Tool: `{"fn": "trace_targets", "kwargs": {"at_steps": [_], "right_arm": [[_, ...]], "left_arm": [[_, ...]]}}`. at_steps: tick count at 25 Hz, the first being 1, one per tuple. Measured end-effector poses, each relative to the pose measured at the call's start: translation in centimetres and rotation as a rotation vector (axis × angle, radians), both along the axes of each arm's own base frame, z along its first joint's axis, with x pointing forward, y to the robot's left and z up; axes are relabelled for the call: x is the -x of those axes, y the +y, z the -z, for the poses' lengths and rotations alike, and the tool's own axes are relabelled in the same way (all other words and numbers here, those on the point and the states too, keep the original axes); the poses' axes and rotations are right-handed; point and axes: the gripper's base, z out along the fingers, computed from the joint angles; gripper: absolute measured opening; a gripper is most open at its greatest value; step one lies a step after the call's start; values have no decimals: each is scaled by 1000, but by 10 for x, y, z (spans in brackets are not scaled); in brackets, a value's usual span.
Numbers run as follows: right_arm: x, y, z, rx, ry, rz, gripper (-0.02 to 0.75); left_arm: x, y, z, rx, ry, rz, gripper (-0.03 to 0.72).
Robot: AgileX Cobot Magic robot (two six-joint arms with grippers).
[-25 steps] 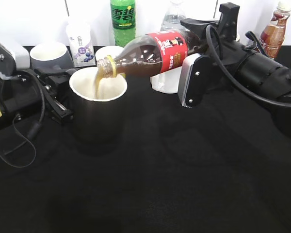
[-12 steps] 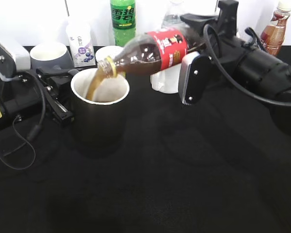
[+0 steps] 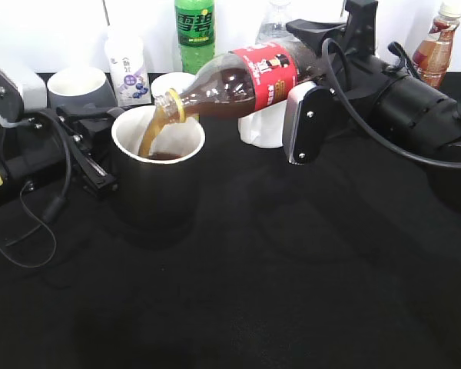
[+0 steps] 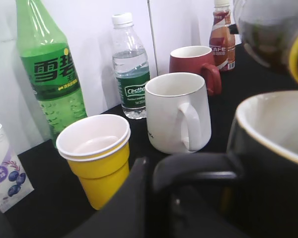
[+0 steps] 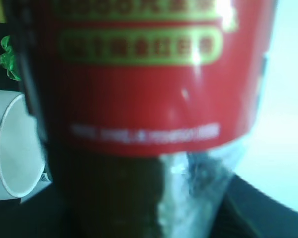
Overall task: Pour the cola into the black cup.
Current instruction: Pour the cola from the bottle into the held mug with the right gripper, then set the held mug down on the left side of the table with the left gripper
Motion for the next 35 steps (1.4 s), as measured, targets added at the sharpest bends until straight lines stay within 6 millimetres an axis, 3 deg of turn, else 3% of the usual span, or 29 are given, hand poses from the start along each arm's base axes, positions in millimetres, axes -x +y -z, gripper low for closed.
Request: {"fn": "trace_targets", "kwargs": {"at_steps": [7, 16, 18, 22, 25, 28, 30, 35], "right_arm": [[0, 0, 0, -14, 8, 0, 387], [2, -2, 3, -310, 216, -17, 387], [6, -4, 10, -488, 358, -25, 387], [8, -5, 13, -1064, 727, -60, 387], [7, -8, 13, -1243, 809, -44, 387], [0, -20, 13, -1355, 775, 40, 387], [-7, -36, 13, -1391, 745, 81, 387], [-24, -102, 1, -1482, 598, 205, 387]], "left_arm": [[-1, 1, 0, 10, 3, -19, 33], [-2, 2, 0, 11, 3, -27, 33], [-2, 2, 0, 13, 3, -29, 33], [-8, 8, -3, 68, 15, -131, 33], [-13, 16, -6, 114, -5, -236, 33], [-19, 37, -14, 133, -46, -334, 33], [-23, 62, -24, 143, -85, -425, 33], [-34, 140, -37, 138, -131, -717, 33]]}}
